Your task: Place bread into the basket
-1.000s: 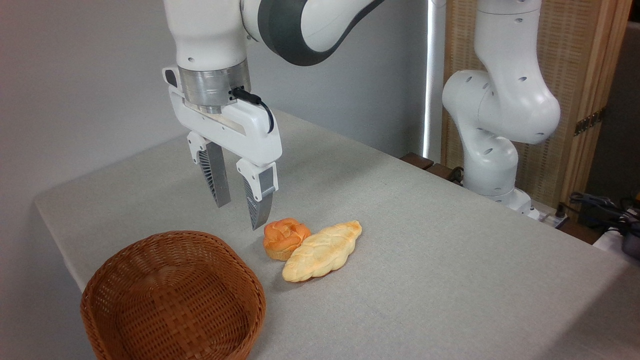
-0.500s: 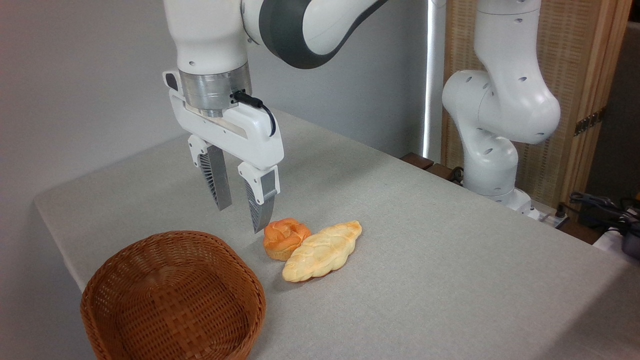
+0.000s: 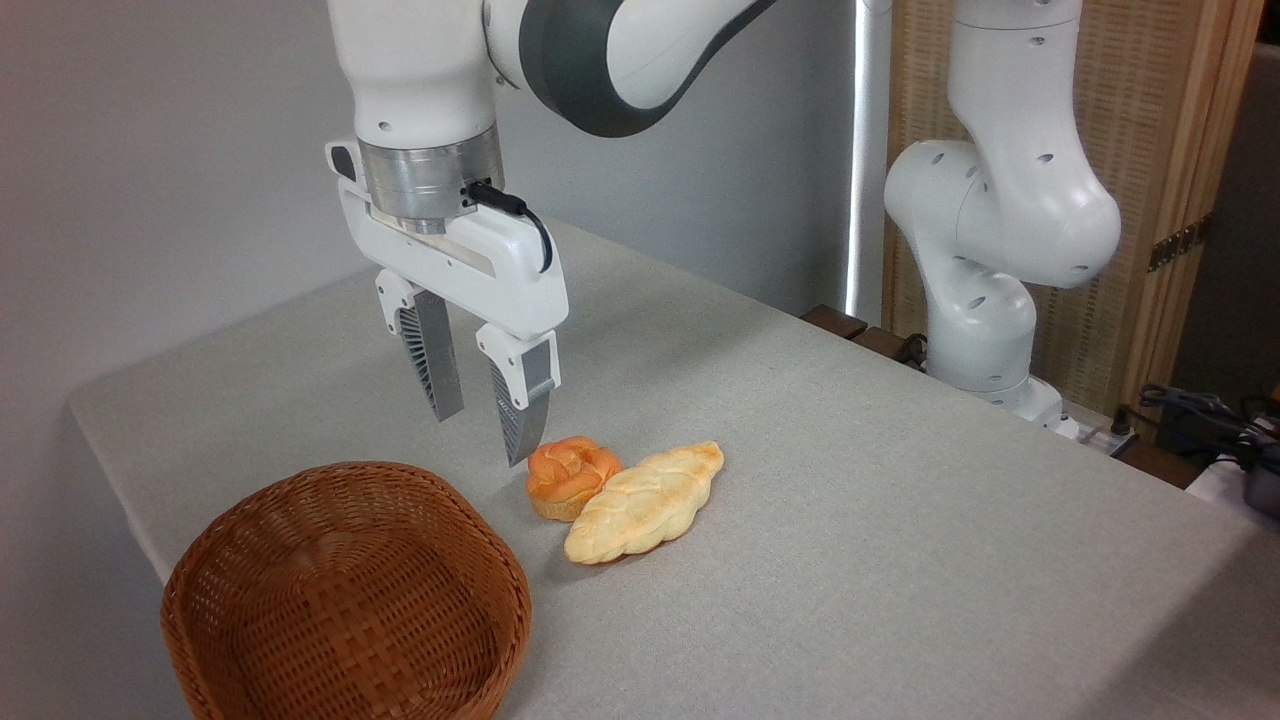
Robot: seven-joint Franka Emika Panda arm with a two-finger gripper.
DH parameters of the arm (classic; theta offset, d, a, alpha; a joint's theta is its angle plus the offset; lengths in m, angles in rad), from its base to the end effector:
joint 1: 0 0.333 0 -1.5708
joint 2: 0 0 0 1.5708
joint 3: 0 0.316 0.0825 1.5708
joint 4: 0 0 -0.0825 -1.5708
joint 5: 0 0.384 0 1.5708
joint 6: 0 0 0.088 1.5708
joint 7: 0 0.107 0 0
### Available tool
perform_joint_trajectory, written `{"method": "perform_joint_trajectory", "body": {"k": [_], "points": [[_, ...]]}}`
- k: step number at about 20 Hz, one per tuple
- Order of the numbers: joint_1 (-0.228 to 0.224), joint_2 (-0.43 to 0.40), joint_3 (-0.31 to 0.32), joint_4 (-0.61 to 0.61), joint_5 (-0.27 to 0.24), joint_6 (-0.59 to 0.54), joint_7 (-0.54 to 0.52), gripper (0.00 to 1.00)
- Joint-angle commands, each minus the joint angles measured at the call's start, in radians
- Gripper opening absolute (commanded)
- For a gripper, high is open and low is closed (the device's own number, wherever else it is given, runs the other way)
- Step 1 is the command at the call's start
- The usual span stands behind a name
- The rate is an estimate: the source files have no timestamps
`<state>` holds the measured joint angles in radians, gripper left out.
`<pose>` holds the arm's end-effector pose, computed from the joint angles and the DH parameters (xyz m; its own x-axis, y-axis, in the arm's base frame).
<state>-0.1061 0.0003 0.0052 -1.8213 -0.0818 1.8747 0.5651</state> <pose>0.5652 -0.0634 0.5317 0.7980 -0.5965 0.0864 -0.6010 -0.7983 0.0389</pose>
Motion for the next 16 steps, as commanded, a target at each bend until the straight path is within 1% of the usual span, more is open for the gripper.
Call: {"method": "perform_joint_trajectory", "body": {"k": [1, 16], "points": [[0.000, 0.012, 0.004, 0.027, -0.001, -0.019, -0.004, 1.00], [-0.001, 0.012, -0.007, 0.025, 0.000, -0.028, -0.005, 1.00]]}}
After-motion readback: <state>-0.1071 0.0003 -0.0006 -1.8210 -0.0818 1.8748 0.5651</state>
